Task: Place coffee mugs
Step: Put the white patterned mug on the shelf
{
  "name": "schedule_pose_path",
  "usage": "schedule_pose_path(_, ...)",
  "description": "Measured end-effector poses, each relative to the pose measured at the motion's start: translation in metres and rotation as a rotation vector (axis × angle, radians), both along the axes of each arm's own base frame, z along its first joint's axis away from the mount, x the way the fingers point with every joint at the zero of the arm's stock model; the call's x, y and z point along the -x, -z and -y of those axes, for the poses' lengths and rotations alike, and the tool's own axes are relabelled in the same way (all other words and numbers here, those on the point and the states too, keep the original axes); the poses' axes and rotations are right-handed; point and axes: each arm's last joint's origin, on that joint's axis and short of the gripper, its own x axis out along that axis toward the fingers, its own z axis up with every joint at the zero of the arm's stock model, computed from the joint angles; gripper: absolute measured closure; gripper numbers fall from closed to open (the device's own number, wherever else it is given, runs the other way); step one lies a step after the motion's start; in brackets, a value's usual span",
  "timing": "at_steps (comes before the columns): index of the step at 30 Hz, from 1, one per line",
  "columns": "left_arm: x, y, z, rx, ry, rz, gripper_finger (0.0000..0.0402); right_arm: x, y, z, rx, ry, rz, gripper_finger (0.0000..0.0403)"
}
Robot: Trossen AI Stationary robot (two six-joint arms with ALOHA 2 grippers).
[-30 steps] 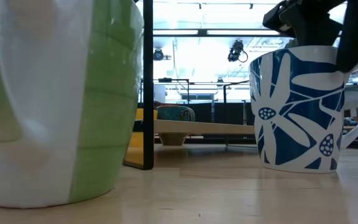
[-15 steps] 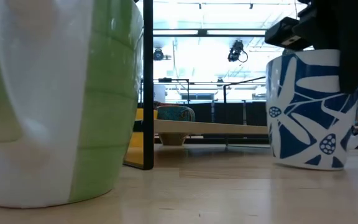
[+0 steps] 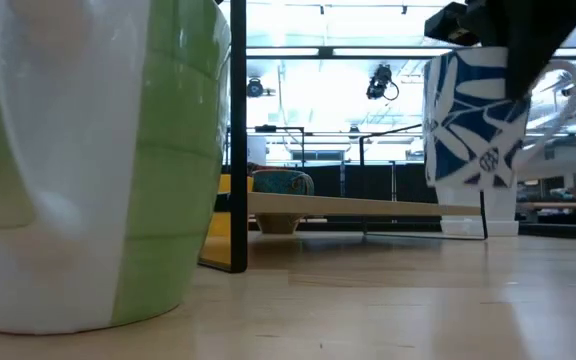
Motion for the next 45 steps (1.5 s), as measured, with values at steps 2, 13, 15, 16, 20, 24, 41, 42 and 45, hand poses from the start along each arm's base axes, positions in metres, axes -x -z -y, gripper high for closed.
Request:
schedule_pose_path(2, 0.0, -0.001, -0.002, -0.002, -0.057, 0.006, 0.0285, 0.003, -0.01, 0.011, 0.009, 0.007, 0.014, 0.0366)
schedule_pose_path(13, -0.008, 0.004, -0.005, -0.006, -0.116, -0.031, 0.0285, -0.001, -0.036, 0.08, 0.008, 0.014, 0.029, 0.0366)
schedule_pose_path(15, -0.009, 0.004, -0.004, -0.01, -0.113, -0.039, 0.0285, -0.002, -0.037, 0.092, 0.014, 0.014, 0.023, 0.0366)
schedule_pose_path(16, -0.009, 0.004, -0.004, -0.013, -0.112, -0.04, 0.0285, -0.002, -0.037, 0.097, 0.014, 0.011, 0.012, 0.0366)
schedule_pose_path(20, -0.01, 0.004, -0.004, -0.009, -0.089, -0.038, 0.0285, -0.004, -0.038, 0.119, -0.018, 0.007, 0.002, 0.0365)
schedule_pose_path(24, -0.01, 0.004, -0.002, -0.001, -0.033, -0.036, 0.0285, -0.004, -0.033, 0.134, -0.038, 0.013, -0.023, 0.0365)
schedule_pose_path(41, -0.011, 0.003, -0.001, 0.052, -0.013, -0.016, 0.0285, 0.022, -0.018, 0.167, -0.093, 0.03, -0.016, 0.0365)
schedule_pose_path(42, -0.011, 0.003, -0.001, 0.052, -0.013, -0.016, 0.0285, 0.023, -0.017, 0.167, -0.092, 0.027, -0.025, 0.0365)
schedule_pose_path(45, -0.011, 0.003, -0.001, 0.052, -0.013, -0.016, 0.0285, 0.023, -0.013, 0.168, -0.091, 0.015, -0.039, 0.0365)
